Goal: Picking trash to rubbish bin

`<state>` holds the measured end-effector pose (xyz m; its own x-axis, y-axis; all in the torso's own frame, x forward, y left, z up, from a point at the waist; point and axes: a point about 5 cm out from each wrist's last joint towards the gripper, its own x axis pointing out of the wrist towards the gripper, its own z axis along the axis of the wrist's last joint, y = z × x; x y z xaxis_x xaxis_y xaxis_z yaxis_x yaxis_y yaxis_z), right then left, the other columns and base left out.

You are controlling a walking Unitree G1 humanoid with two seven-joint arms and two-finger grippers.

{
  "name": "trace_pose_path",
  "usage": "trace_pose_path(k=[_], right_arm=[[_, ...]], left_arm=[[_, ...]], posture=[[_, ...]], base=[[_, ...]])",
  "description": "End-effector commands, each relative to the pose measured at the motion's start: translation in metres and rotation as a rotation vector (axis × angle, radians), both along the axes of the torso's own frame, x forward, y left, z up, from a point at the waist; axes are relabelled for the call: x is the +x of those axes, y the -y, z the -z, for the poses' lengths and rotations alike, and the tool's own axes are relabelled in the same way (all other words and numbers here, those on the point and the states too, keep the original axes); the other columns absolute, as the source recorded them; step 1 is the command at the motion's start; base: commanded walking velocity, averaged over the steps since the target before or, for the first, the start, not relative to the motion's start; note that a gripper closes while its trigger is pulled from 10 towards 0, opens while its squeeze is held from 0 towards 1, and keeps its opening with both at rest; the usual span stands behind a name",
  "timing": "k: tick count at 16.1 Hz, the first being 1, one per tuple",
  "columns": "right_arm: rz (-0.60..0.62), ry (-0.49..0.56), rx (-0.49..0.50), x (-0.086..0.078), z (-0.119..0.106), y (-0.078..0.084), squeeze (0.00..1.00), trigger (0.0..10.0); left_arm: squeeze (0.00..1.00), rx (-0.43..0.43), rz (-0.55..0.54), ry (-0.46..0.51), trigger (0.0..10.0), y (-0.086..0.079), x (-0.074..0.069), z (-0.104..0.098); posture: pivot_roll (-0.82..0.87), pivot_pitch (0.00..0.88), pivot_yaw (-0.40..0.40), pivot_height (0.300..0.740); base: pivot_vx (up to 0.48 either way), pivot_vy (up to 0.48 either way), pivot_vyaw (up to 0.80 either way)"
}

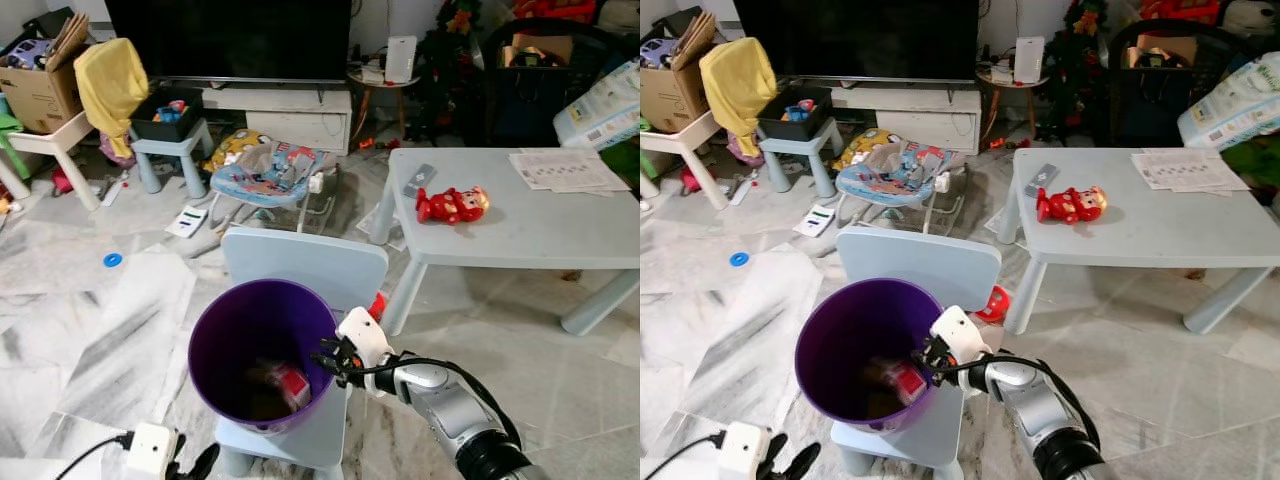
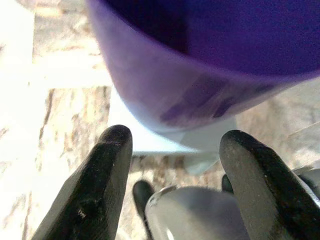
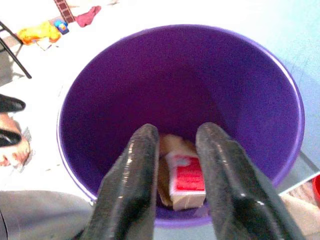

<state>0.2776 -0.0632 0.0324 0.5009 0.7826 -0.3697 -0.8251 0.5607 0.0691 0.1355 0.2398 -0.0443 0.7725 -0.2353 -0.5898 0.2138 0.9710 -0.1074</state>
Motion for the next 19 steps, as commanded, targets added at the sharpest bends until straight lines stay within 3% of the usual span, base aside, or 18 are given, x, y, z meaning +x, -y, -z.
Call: trace_pose_path(k=[1, 2, 3, 5, 6, 7, 9, 11, 12, 13, 16, 19], right_arm=[[0.008, 0.021, 0.006, 0.003, -0.002, 0.003, 1.00, 10.0], [0.029, 0.059, 0.032, 0.006, -0.008, 0.003, 1.00, 10.0], [0.054, 0.087, 0.052, 0.009, -0.012, 0.003, 1.00, 10.0], [0.068, 0.114, 0.074, 0.012, -0.017, 0.003, 1.00, 10.0], [0.070, 0.132, 0.078, 0.013, -0.019, 0.003, 1.00, 10.0], [0.067, 0.152, 0.078, 0.014, -0.021, 0.004, 1.00, 10.0], [0.095, 0.177, 0.108, 0.016, -0.027, 0.006, 1.00, 10.0], [0.131, 0.215, 0.145, 0.020, -0.035, 0.009, 1.00, 10.0], [0.168, 0.262, 0.162, 0.023, -0.043, 0.011, 1.00, 10.0], [0.235, 0.361, 0.186, 0.028, -0.060, 0.013, 1.00, 10.0], [0.365, 0.499, 0.256, 0.035, -0.097, 0.021, 1.00, 10.0], [0.471, 0.577, 0.318, 0.032, -0.125, 0.032, 1.00, 10.0]], left_arm=[[0.00, 0.044, 0.012, 0.024, 10.0, -0.007, -0.001, 0.001], [0.00, 0.143, 0.008, 0.133, 10.0, -0.017, 0.012, -0.008], [0.00, 0.187, 0.015, 0.238, 10.0, -0.021, 0.027, -0.020], [0.00, 0.211, 0.001, 0.395, 10.0, -0.026, 0.052, -0.039], [0.00, 0.232, -0.027, 0.487, 10.0, -0.021, 0.067, -0.048], [0.00, 0.225, -0.061, 0.554, 10.0, -0.005, 0.080, -0.051], [0.00, 0.205, -0.022, 0.781, 10.0, 0.020, 0.111, -0.106], [0.00, 0.168, -0.026, 0.901, 10.0, 0.032, 0.140, -0.151], [0.00, 0.134, -0.030, 0.972, 10.0, 0.043, 0.161, -0.182], [0.00, 0.075, -0.024, 1.054, 10.0, 0.070, 0.180, -0.222], [0.00, 0.053, -0.012, 1.059, 10.0, 0.097, 0.183, -0.250], [0.00, 0.090, -0.099, 1.037, 10.0, 0.110, 0.175, -0.260]], posture=[[0.11, 0.067, -0.033, 0.740], [0.10, 0.066, -0.034, 0.740], [0.10, 0.064, -0.037, 0.740], [0.10, 0.059, -0.040, 0.740], [0.09, 0.055, -0.040, 0.740], [0.08, 0.051, -0.039, 0.740], [0.07, 0.049, -0.038, 0.740], [0.07, 0.048, -0.042, 0.740], [0.07, 0.044, -0.044, 0.740], [0.07, 0.043, -0.045, 0.740], [0.05, 0.038, -0.046, 0.740], [0.02, 0.042, -0.041, 0.740]], base=[[0.000, 0.000, 0.00], [0.000, 0.000, 0.00], [0.000, 0.000, 0.00], [0.000, 0.000, 0.00], [0.000, 0.000, 0.00], [0.000, 0.000, 0.00], [0.000, 0.000, 0.00], [0.000, 0.000, 0.00], [0.000, 0.000, 0.00], [0.000, 0.000, 0.00], [0.000, 0.000, 0.00], [0.000, 0.000, 0.00]])
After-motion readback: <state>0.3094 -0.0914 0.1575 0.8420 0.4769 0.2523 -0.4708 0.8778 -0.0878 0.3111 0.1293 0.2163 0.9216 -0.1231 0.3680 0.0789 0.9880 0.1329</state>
